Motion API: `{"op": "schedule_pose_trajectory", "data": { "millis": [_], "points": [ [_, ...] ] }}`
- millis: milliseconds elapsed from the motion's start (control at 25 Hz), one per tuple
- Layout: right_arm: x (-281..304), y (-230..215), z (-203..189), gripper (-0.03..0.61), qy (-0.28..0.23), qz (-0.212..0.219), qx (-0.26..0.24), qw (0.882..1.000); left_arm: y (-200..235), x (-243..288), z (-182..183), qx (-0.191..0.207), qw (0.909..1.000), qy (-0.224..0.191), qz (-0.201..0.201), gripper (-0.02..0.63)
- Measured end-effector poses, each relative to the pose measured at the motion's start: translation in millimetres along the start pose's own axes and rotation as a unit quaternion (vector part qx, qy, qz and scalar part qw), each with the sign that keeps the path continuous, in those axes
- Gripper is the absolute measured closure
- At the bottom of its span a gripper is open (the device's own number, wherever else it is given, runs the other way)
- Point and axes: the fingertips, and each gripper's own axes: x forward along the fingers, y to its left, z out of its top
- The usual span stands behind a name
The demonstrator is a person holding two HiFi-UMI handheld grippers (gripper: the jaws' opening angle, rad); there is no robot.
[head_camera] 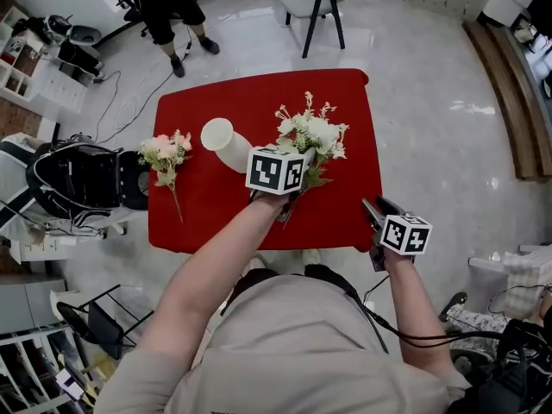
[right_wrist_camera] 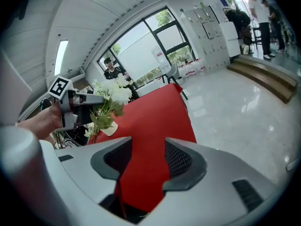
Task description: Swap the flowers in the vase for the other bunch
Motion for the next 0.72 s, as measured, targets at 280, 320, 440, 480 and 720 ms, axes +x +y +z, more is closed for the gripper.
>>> {"op": "schedule_pose_trajectory", "data": {
  "millis": [280, 320, 440, 480, 720],
  "points": [
    [14.4, 34.5, -1.5, 0.38, 0.011, 0.015, -0.018, 1.0, -25.9, -68.3, 49.8, 0.02, 0.9963, -0.075, -0.038, 0.548],
    [16.9, 39.0, -0.3, 0.387, 0.013, 0.019, -0.021, 1.0, -28.7, -76.2, 58.0, 0.022, 0.9953, -0.085, -0.042, 0.549],
    [21.5, 52.8, -1.9, 0.403, 0.017, 0.026, -0.029, 0.999, -38.7, -108.3, 80.5, 0.038, 0.9905, -0.12, -0.055, 0.549],
    [22.4, 58.6, -3.7, 0.406, 0.017, 0.027, -0.03, 0.999, -40.7, -121.7, 87.4, 0.044, 0.9883, -0.134, -0.059, 0.549],
    [29.2, 78.3, -7.8, 0.453, 0.015, 0.031, -0.036, 0.999, -39.8, -190.0, 137.3, 0.068, 0.9732, -0.209, -0.067, 0.549]
  ]
}}
